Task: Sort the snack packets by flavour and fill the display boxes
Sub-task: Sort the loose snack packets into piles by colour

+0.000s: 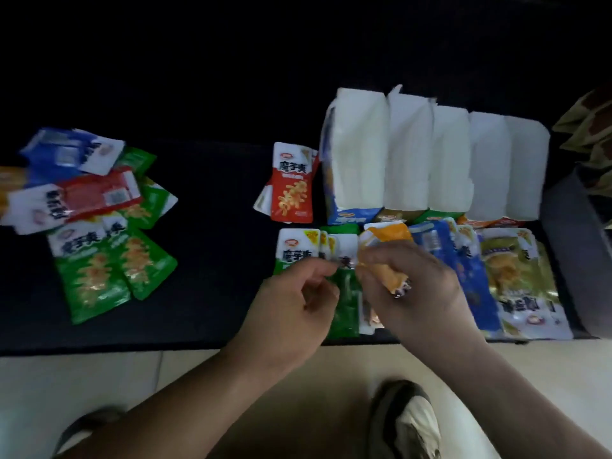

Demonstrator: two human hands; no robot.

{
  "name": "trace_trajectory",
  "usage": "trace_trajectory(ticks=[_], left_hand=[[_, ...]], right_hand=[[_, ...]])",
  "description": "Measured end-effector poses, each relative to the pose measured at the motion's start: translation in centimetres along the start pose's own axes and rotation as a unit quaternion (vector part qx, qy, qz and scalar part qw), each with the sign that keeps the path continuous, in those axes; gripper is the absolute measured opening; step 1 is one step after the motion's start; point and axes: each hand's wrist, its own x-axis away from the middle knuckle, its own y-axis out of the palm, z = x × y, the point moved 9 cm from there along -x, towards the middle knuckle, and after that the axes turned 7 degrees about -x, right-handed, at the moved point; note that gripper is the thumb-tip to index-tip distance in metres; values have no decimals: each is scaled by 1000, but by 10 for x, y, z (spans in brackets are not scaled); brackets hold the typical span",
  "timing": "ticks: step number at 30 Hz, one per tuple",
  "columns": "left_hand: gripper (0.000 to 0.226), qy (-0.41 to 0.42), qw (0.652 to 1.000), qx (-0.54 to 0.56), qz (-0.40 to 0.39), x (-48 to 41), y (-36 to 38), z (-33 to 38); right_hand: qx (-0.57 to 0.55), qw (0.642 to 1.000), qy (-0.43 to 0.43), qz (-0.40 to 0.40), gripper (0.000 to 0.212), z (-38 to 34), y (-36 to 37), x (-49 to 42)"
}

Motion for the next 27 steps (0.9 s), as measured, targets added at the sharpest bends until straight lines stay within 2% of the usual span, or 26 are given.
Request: trace_trajectory(ticks=[4, 7, 9, 11, 12, 14, 16, 20, 24, 26, 27], left_hand=[[19, -18, 995, -26, 96, 13, -72, -35], [19, -17, 986, -61, 156, 19, -116, -56], [21, 3, 974, -126, 190, 25, -144, -65], [27, 27, 926, -286, 244, 31, -175, -69], [35, 10, 895, -365, 256, 33, -186, -75], [63, -72, 860, -460, 208, 33, -199, -98], [77, -131, 871, -453, 138, 36, -196, -129], [69, -93, 885, -434, 139, 48, -182, -133], [40, 10, 880, -393, 267, 49, -230, -113], [45, 32, 866, -402, 295, 37, -276, -110], [57, 14, 862, -424, 278, 24, -298, -113]], right_hand=[[-64, 991, 63, -97, 21, -29, 76, -12], [-58, 985, 51, -155, 24, -54, 131, -28], [-42, 978, 26, -202, 26, -70, 165, -37], [-18, 965, 10, -261, 32, -85, 198, -41], [0, 957, 9, -289, 35, -89, 211, -44], [38, 944, -2, -329, 43, -98, 235, -52], [80, 929, -17, -361, 53, -108, 257, -64], [128, 903, -30, -408, 71, -129, 293, -93], [199, 896, -18, -397, 76, -126, 311, -104], [204, 895, -15, -396, 76, -122, 313, -103], [193, 897, -9, -397, 76, -119, 311, -105]])
